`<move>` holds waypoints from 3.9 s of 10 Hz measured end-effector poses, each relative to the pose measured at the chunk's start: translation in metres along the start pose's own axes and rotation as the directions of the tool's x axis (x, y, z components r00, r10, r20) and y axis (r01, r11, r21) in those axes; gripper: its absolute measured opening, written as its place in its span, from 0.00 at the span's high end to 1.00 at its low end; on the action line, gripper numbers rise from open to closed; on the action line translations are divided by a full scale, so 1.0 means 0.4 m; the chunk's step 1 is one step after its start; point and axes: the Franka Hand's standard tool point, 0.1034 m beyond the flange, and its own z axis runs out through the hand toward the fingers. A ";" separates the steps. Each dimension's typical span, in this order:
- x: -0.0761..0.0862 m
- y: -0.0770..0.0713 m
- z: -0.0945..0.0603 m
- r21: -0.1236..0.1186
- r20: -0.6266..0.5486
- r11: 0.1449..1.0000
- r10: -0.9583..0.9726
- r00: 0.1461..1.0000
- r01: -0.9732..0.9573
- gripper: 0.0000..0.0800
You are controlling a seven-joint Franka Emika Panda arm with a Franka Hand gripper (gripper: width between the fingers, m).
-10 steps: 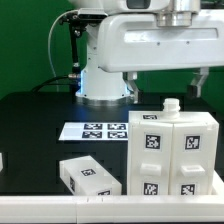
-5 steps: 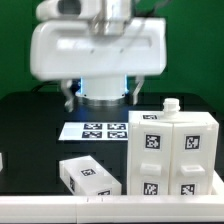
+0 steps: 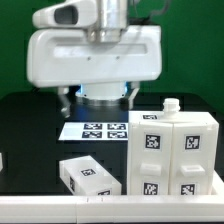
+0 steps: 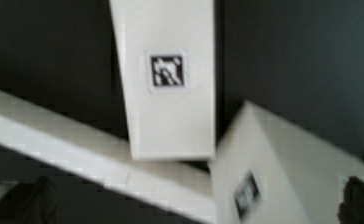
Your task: Assemble cabinet
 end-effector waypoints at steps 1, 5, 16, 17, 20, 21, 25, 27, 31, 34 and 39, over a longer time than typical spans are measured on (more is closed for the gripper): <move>-0.025 0.021 0.028 0.001 0.021 1.000 0.017 1.000 -0.017 0.00; -0.070 0.021 0.129 0.006 0.094 0.999 0.042 0.995 -0.043 0.00; -0.074 0.023 0.273 -0.042 0.114 0.994 0.103 0.988 -0.099 0.00; -0.075 0.023 0.274 -0.042 0.115 0.994 0.103 0.988 -0.099 0.02; -0.075 0.024 0.273 -0.043 0.114 0.994 0.105 0.988 -0.100 0.30; -0.075 0.024 0.273 -0.043 0.114 0.994 0.105 0.988 -0.100 0.30; -0.146 0.069 0.174 -0.031 0.116 0.984 0.179 0.977 -0.177 0.30; -0.141 0.058 0.057 0.005 0.094 0.975 0.220 0.971 -0.222 0.30; -0.079 -0.009 -0.011 -0.002 0.088 0.964 0.267 0.960 -0.268 0.30; -0.072 -0.008 -0.007 -0.011 0.094 0.960 0.281 0.955 -0.281 0.30; 0.020 -0.164 -0.152 0.017 0.068 0.926 0.376 0.924 -0.378 0.30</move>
Offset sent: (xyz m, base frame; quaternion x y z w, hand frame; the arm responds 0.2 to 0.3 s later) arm 0.0002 0.0109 -0.0368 0.0465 -0.0123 0.0326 0.9983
